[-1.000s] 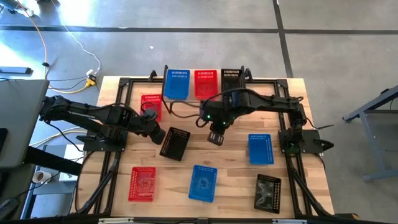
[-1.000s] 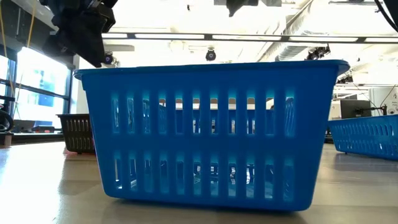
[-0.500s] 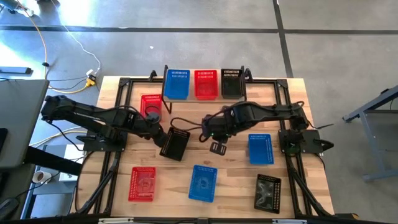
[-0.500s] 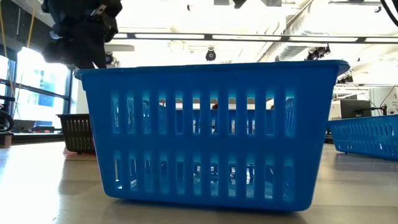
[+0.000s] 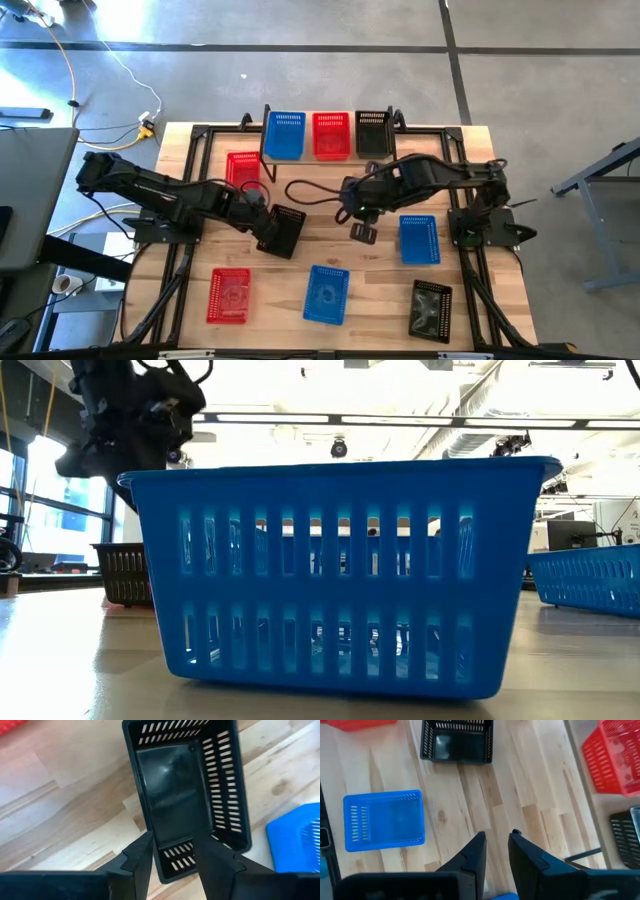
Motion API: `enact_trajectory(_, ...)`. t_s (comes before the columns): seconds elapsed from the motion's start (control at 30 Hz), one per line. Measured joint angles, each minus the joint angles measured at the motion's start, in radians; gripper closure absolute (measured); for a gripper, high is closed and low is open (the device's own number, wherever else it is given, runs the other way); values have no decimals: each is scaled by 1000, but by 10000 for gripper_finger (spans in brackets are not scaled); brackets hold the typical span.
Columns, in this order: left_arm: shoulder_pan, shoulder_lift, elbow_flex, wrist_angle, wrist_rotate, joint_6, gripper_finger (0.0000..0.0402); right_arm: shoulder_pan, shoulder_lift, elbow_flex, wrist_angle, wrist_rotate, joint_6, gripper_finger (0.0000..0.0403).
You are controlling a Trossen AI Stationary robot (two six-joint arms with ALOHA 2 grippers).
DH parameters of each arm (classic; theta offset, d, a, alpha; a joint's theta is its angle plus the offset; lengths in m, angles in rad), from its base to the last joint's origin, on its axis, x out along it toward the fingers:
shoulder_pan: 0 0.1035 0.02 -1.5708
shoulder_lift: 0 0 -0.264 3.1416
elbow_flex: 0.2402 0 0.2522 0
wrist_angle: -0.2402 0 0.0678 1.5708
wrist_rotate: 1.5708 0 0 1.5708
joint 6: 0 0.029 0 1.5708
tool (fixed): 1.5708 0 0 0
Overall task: Stack baskets on shelf by color
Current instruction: Stack the left black basket into the black basket on the shelf
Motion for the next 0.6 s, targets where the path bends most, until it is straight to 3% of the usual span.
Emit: enact_trajectory(0.6,3,222,0,13,-42,-74,273,0,-25,0,0,-52,-42,336)
